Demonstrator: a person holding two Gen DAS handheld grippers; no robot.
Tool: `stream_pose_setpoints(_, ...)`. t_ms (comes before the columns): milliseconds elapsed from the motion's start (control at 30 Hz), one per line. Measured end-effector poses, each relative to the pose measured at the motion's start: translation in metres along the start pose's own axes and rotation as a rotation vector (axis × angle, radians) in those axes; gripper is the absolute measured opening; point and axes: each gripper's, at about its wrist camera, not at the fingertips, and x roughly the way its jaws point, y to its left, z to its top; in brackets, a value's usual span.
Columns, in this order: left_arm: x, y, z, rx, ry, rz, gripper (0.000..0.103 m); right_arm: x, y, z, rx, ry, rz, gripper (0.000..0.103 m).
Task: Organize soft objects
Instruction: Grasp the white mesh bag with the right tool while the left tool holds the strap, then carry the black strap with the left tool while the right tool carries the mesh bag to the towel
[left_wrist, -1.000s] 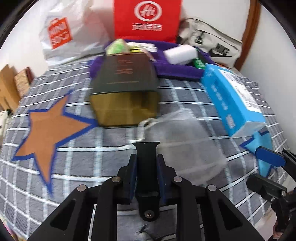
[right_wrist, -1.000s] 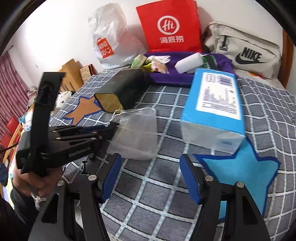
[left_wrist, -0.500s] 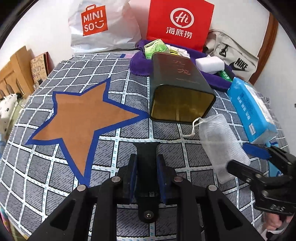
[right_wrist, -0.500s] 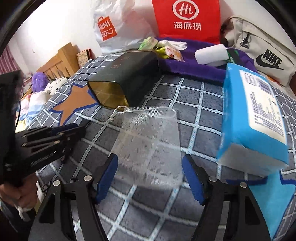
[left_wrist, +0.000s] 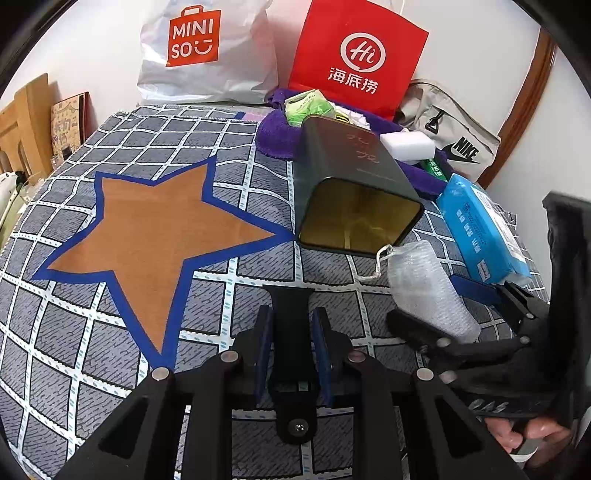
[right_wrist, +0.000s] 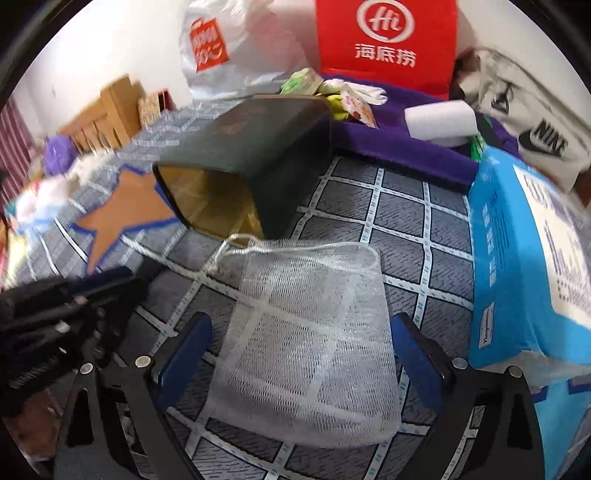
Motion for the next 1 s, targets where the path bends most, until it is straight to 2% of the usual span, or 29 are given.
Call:
stream_pose_setpoints(100,-0.002,-0.001,-0.002,0.012,0.008,-0.010,0.024,-0.002,-0.002,-0.002,0.014,-0.013,0.001,0.093)
stream_pose_setpoints(167,-0.004,-0.004,-0.003,0.028,0.016,-0.029,0.035,-0.004,-0.004,-0.004,0.008,-0.019,-0.006,0.087)
stream_pose_setpoints(233,-0.004,-0.008,-0.004,0.039,0.021,-0.027,0.041,-0.009,-0.006,-0.007,0.008,-0.028,-0.009,0.072)
stream_pose_setpoints(267,-0.004,-0.010,-0.004,0.044,0.021,-0.015,0.041,-0.013,-0.008,-0.010,0.002,-0.033,-0.004,0.068)
stream_pose_setpoints(333,-0.003,-0.016,-0.005,0.059,0.013,0.018,0.041,-0.018,-0.009,-0.015,-0.010,-0.040,0.008,0.047)
stream_pose_setpoints(367,-0.002,-0.018,-0.005,0.066,0.010,0.032,0.041,-0.019,-0.009,-0.016,-0.015,-0.042,0.013,0.042)
stream_pose_setpoints(433,-0.002,-0.022,-0.006,0.080,0.008,0.062,0.041,-0.025,-0.010,-0.022,-0.025,-0.043,0.029,0.024)
stream_pose_setpoints(533,-0.001,-0.029,-0.009,0.106,0.008,0.119,0.040,-0.033,-0.017,-0.032,-0.018,-0.041,0.058,0.010)
stream_pose_setpoints(600,0.000,-0.034,-0.011,0.115,0.004,0.155,0.036,-0.040,-0.025,-0.041,0.001,-0.037,0.079,0.007)
stream_pose_setpoints(667,-0.001,-0.035,-0.011,0.105,0.005,0.151,0.026,-0.045,-0.031,-0.049,0.013,-0.034,0.087,0.006)
stream_pose_setpoints(733,-0.002,-0.035,-0.011,0.091,0.010,0.132,0.021,-0.054,-0.039,-0.060,0.028,-0.035,0.082,0.006)
stream_pose_setpoints(1000,-0.005,-0.051,-0.017,0.048,0.052,0.021,0.020,-0.078,-0.081,-0.096,0.115,-0.046,-0.004,0.005)
